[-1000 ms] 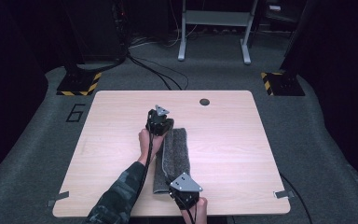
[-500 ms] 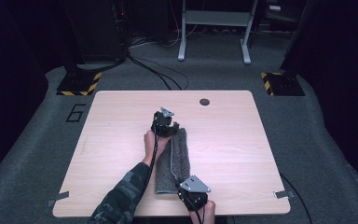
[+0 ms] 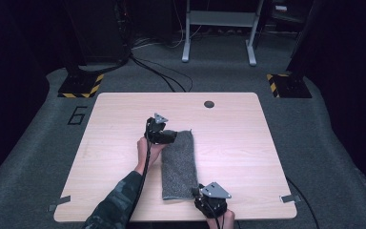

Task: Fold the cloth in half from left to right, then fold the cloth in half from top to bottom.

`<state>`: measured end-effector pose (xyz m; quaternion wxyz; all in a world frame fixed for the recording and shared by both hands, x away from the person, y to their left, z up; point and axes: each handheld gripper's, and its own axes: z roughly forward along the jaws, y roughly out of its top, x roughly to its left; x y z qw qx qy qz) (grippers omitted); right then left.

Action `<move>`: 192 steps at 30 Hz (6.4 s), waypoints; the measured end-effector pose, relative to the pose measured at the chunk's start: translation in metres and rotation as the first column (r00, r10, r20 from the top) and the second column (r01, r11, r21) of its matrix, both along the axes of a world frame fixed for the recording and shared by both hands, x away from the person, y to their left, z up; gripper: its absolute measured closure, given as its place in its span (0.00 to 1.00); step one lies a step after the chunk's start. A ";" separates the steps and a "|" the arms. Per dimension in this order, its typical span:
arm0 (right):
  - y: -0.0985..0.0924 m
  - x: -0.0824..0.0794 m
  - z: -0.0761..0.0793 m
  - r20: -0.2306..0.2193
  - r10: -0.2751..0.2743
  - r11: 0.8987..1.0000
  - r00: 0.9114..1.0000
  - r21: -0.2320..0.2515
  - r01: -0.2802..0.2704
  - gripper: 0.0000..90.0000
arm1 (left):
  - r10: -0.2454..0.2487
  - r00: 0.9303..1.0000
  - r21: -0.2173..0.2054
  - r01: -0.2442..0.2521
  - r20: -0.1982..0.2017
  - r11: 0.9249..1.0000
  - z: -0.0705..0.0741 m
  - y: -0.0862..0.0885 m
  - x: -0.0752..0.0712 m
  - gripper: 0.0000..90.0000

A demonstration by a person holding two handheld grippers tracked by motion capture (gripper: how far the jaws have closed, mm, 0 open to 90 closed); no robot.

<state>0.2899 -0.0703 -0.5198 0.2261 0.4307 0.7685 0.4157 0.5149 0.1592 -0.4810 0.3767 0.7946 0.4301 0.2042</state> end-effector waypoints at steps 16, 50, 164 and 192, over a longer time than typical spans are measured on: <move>-0.006 0.047 0.008 -0.090 0.019 0.998 0.996 -0.056 -0.024 0.24 | 0.011 0.999 0.050 -0.008 -0.054 0.999 -0.021 0.020 -0.004 0.19; -0.026 0.114 0.038 -0.123 0.052 0.995 0.991 -0.073 -0.061 0.21 | -0.025 0.993 -0.012 0.024 -0.112 1.000 -0.029 0.009 0.009 0.17; -0.003 0.159 0.075 0.166 0.070 0.997 0.984 0.001 -0.071 0.94 | -0.144 0.970 -0.040 0.155 0.196 0.987 0.039 0.002 -0.050 0.93; -0.013 0.082 0.026 0.139 0.147 0.989 0.979 -0.054 -0.140 0.91 | -0.256 0.959 -0.042 0.263 0.117 0.964 -0.008 0.005 -0.117 0.90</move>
